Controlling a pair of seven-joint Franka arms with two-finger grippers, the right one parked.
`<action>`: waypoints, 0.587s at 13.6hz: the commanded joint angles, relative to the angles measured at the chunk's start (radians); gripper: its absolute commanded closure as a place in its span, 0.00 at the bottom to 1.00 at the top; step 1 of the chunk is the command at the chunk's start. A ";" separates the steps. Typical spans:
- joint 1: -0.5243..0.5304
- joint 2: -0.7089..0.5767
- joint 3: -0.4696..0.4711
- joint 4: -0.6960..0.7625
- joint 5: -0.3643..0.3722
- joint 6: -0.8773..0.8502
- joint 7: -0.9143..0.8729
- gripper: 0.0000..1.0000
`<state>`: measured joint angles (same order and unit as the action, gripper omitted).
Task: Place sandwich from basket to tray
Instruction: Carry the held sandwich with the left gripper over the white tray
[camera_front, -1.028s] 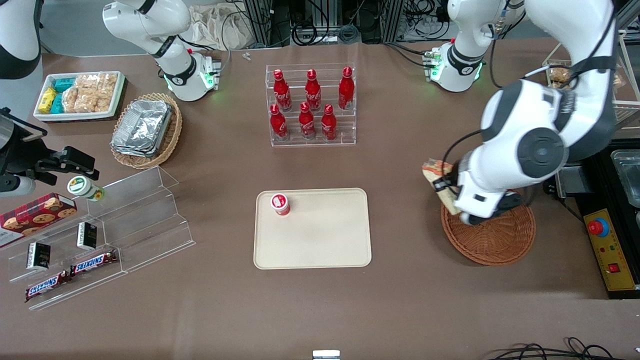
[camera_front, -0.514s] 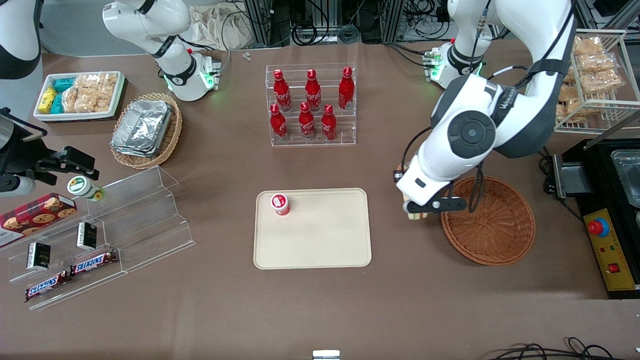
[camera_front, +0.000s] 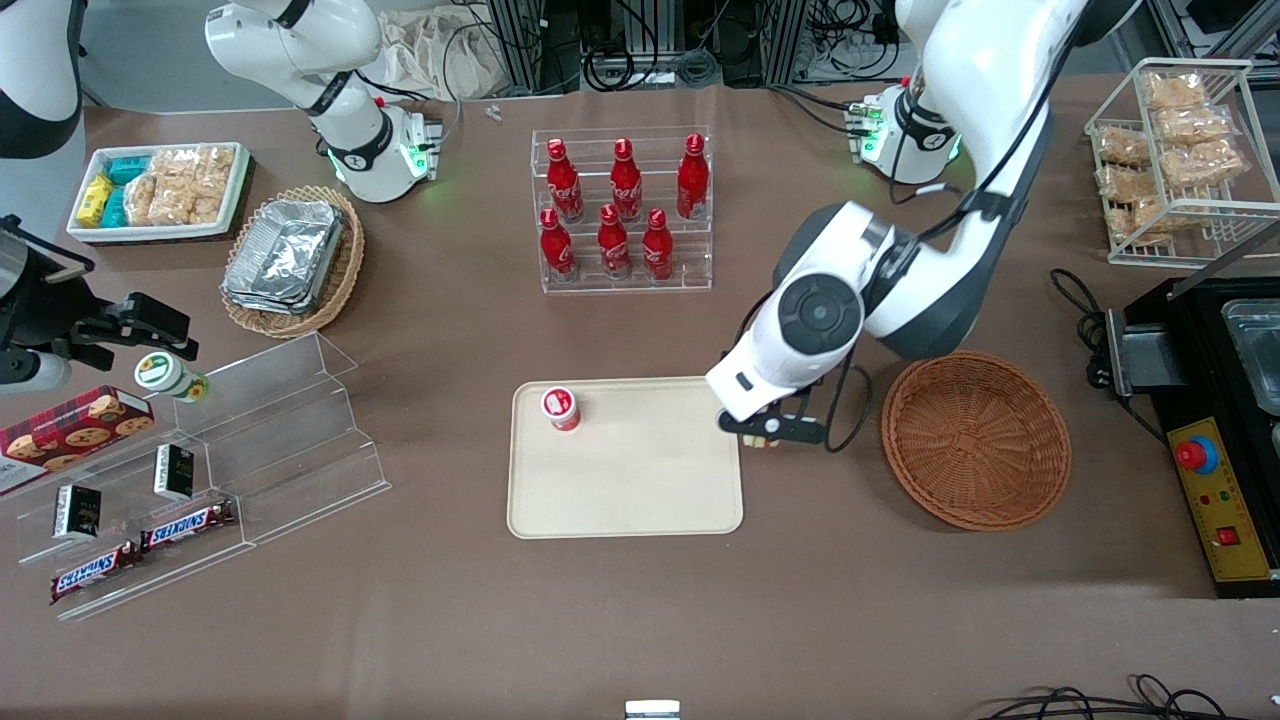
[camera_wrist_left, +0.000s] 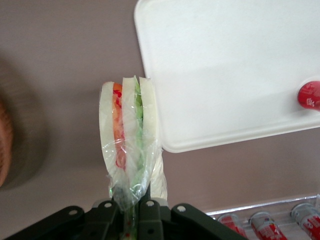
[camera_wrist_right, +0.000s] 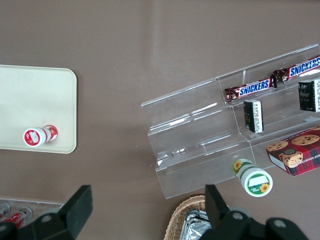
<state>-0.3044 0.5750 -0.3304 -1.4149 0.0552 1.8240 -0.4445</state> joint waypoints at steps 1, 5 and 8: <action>-0.039 0.095 0.007 0.079 0.015 0.070 0.015 0.93; -0.055 0.180 0.007 0.079 0.018 0.211 0.004 0.93; -0.058 0.210 0.011 0.077 0.020 0.241 0.003 0.90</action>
<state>-0.3486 0.7618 -0.3281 -1.3777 0.0589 2.0662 -0.4369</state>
